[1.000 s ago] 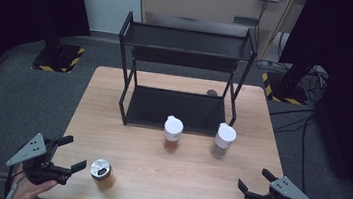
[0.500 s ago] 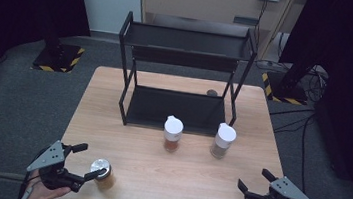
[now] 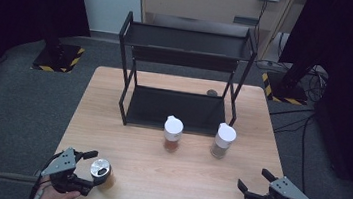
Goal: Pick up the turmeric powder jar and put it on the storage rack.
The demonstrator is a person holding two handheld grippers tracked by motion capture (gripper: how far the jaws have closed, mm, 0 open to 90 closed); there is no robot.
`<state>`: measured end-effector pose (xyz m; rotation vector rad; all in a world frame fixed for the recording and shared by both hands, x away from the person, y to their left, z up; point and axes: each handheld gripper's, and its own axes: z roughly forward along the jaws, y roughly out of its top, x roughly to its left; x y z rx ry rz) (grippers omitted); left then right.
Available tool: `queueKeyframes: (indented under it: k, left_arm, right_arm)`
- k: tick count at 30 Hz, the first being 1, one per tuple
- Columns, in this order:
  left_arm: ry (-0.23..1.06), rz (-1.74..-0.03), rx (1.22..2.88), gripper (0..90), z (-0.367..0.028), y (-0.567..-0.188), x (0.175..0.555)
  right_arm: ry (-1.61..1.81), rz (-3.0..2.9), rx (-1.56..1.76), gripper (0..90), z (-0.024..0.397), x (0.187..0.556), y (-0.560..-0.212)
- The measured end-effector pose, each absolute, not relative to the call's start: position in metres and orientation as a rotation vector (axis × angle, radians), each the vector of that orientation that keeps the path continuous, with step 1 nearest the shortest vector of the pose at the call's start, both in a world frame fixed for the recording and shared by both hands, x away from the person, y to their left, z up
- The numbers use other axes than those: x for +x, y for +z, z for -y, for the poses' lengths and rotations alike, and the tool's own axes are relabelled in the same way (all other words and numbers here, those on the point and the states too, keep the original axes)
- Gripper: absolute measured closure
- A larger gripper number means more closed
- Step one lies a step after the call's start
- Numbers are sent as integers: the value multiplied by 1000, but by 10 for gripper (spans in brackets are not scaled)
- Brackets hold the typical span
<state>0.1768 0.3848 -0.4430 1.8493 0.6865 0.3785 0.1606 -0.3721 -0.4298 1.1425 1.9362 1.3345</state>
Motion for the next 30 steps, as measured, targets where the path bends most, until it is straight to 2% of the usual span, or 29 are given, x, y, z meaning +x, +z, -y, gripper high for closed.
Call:
queueKeyframes:
  k: [14,16,30]
  left_arm:
    - [359,-664,1853,247,-384,-458,181]
    - [371,-655,1853,314,-383,-460,181]
    - [406,-636,1854,338,-380,-459,177]
  right_arm:
    - [1335,-1935,1143,49,372,160,-430]
    - [1335,-1935,1142,49,372,160,-430]
    - [1336,-1934,1142,41,372,160,-430]
